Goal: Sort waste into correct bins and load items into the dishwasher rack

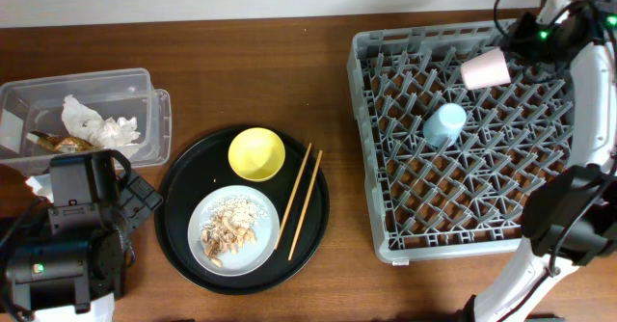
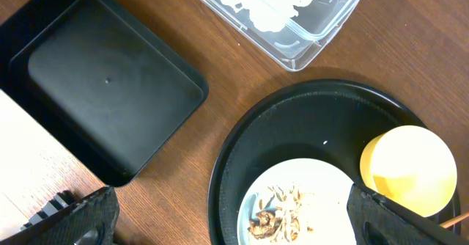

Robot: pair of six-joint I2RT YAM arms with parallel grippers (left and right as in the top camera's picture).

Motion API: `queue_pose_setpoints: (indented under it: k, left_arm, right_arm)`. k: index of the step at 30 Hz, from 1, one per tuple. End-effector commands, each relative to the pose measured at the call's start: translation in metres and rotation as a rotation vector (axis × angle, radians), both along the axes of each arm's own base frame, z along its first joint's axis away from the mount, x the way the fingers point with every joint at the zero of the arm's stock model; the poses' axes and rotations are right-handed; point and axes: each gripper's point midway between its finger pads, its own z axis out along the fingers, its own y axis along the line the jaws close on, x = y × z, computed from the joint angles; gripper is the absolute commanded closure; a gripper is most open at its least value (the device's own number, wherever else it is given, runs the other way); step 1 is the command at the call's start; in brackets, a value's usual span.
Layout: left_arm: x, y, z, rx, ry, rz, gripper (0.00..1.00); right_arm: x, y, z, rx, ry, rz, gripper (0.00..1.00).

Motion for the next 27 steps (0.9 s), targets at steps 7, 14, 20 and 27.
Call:
queue_pose_setpoints:
  k: [7,14,20,27]
  left_arm:
    - [0.001,0.002,0.004,0.003,-0.014,0.018,0.01]
    - [0.001,0.002,0.004,0.003,-0.014,0.018,0.01]
    - [0.001,0.002,0.004,0.003,-0.014,0.018,0.01]
    - [0.001,0.002,0.004,0.003,-0.014,0.018,0.01]
  right_arm:
    - [0.004,-0.03,-0.055,-0.124,0.138,-0.087,0.96]
    - [-0.015,-0.072,-0.063,-0.33,0.243,-0.235,0.96]
    - [-0.019,-0.083,-0.063,-0.363,0.255,-0.264,0.96]
    - [-0.035,-0.106,-0.066,-0.36,0.298,-0.309,0.96]
